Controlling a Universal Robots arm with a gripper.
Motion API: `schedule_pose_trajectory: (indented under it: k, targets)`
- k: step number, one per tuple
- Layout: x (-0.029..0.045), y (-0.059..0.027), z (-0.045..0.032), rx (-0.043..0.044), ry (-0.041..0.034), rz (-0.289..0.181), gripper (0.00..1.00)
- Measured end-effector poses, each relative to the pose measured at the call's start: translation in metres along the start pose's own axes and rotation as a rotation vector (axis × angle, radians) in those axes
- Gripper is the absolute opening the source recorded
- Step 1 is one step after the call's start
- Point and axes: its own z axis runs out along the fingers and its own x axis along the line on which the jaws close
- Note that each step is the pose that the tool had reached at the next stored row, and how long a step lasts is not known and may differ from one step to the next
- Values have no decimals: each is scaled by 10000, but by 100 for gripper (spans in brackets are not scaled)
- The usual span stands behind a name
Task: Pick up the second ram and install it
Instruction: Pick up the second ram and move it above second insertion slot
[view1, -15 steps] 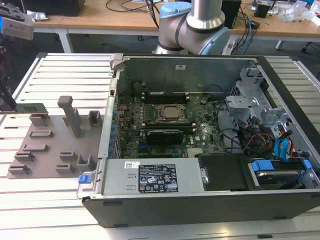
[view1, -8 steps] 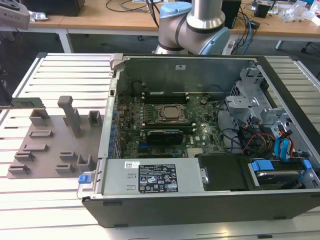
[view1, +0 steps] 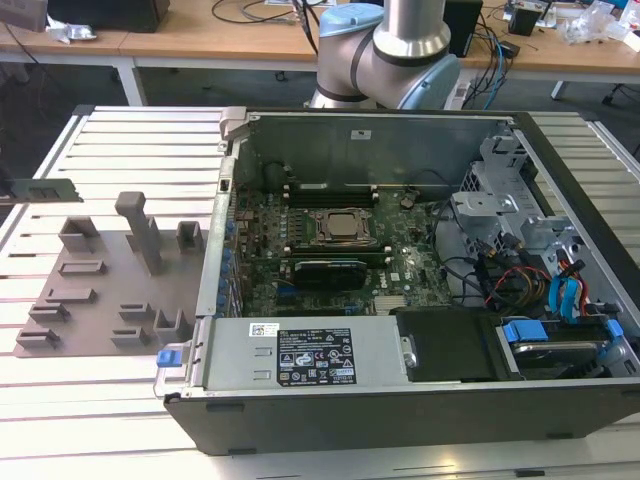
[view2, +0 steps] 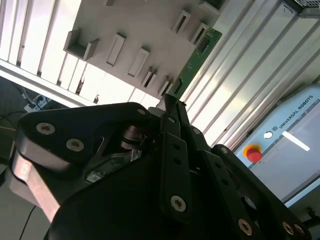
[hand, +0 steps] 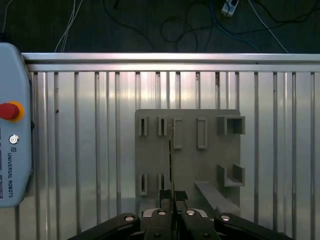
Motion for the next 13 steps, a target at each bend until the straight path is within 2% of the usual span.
schedule_pose_trajectory:
  k: [6, 13]
  targets:
    - [-3, 1, -146, 0, 0, 0, 13]
    - [-9, 2, -385, 0, 0, 1, 13]
